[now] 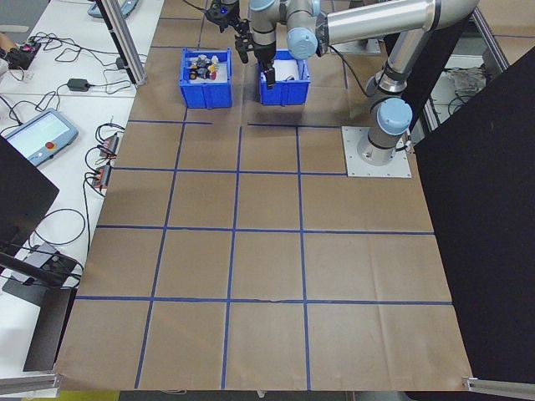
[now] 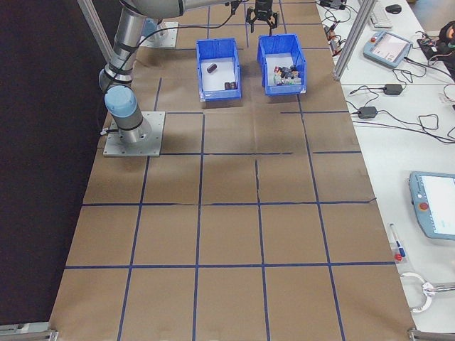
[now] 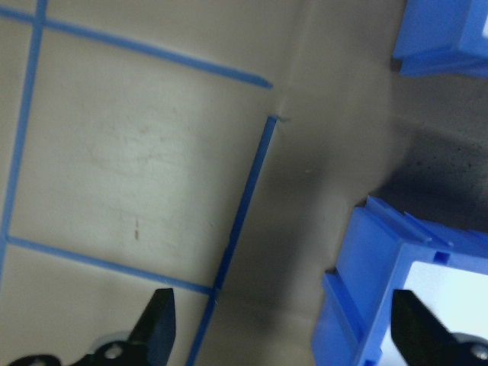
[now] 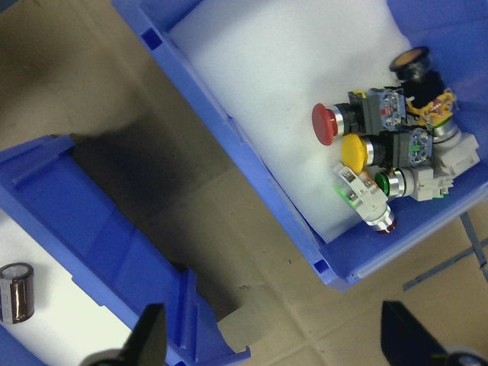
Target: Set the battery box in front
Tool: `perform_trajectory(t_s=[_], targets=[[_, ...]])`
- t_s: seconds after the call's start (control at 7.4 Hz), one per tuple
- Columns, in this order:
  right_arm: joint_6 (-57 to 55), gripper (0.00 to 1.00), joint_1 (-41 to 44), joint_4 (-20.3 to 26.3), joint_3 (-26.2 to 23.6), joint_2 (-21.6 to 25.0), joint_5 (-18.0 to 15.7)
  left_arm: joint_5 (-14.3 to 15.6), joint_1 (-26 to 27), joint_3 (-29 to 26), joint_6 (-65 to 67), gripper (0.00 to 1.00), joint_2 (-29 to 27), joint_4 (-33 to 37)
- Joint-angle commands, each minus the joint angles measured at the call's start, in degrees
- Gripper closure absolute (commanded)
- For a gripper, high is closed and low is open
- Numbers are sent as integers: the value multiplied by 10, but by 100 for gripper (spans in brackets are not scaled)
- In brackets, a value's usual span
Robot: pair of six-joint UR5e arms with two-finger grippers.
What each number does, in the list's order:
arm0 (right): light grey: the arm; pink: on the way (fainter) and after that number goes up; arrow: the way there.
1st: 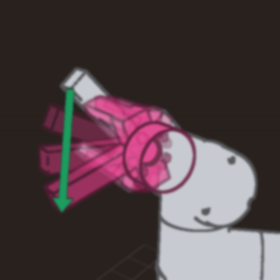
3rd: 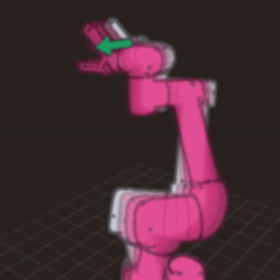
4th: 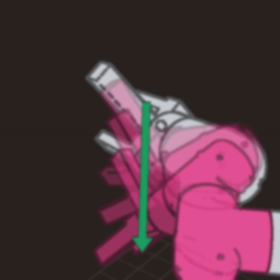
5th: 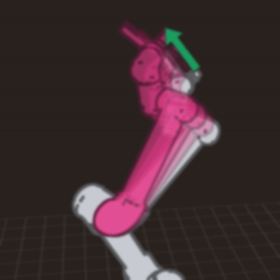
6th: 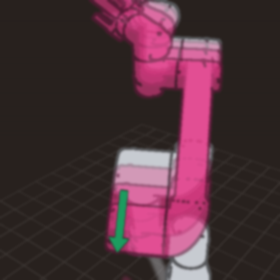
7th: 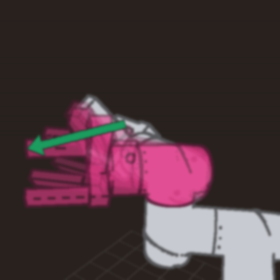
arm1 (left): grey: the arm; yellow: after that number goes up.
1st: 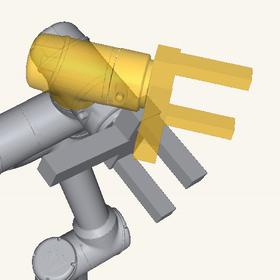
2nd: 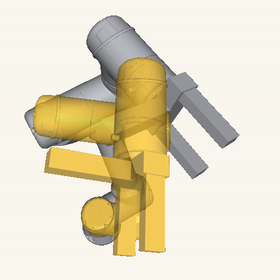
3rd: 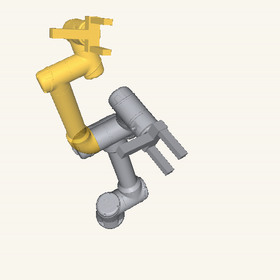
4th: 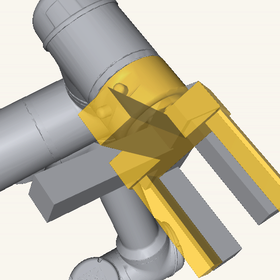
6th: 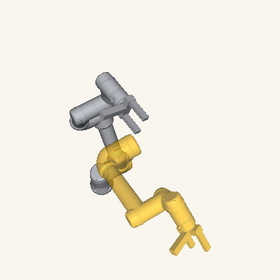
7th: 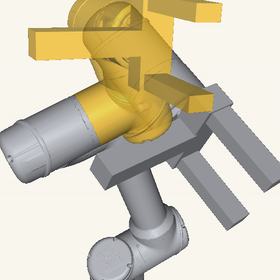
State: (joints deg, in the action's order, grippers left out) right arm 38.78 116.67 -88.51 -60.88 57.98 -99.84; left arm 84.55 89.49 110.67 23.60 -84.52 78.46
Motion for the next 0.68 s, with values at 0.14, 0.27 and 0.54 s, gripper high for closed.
perform_trajectory(t_s=[0.14,0.27,0.54], targets=[[185,0,13,-9,2,-25,29,-29,38,82,308,1,67,-1],[190,0,13,-54,-2,-30,27,-44,76,94,436,1,73,-1],[239,0,13,-66,-11,-48,32,-111,123,149,637,1,114,-43]])
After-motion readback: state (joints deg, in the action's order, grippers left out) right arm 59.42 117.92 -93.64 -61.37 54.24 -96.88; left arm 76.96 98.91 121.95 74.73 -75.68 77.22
